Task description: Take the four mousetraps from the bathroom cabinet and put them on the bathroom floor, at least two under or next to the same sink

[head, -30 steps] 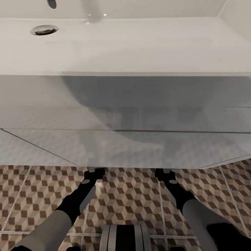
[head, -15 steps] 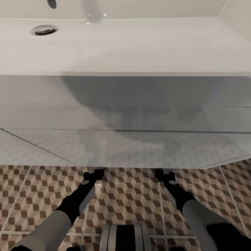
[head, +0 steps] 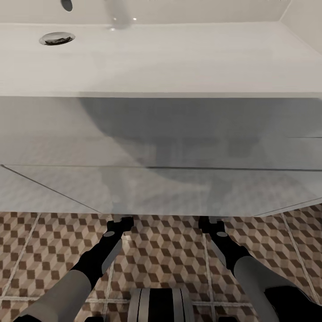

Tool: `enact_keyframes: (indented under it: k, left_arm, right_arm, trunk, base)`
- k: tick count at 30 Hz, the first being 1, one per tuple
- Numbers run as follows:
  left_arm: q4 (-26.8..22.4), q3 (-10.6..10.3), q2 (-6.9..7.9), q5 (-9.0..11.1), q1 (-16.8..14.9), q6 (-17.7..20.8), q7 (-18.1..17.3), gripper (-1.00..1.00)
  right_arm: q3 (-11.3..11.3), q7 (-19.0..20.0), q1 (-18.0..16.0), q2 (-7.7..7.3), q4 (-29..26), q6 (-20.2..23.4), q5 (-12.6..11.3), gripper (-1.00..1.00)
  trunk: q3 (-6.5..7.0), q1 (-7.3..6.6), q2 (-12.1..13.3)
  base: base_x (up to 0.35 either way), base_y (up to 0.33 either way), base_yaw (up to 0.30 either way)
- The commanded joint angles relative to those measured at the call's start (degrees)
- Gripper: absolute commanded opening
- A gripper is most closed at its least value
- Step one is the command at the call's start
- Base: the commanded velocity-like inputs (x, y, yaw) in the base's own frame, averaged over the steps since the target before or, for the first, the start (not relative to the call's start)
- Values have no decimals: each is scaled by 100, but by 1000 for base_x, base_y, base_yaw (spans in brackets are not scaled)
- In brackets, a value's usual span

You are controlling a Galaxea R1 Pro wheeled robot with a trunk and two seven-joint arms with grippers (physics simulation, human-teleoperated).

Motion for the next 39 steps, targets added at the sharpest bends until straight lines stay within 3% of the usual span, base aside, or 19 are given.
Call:
enact_keyframes:
  k: [1,6,14,39]
  left_arm:
    - [-4,-37,7,40,-2,23,56,-100]
    - [9,-34,35,40,-3,20,54,-100]
    - [19,-2,196,55,-17,18,53,-100]
    - [227,-2,178,41,-208,63,21,-100]
  right_arm:
    - [42,-39,-3,-2,6,-15,-18,-100]
    - [40,-45,-3,-2,7,-15,-24,-100]
    - [28,-48,-3,-2,30,-9,-44,-100]
    - [15,-99,-3,-2,104,-18,-31,-100]
  trunk:
    - [-3,-1,-1]
    - [-3,-1,-1]
    - [-3,-1,-1]
    - [-3,-1,-1]
  base:
    - [0,0,0]
    - [0,0,0]
    - [0,0,0]
    - [0,0,0]
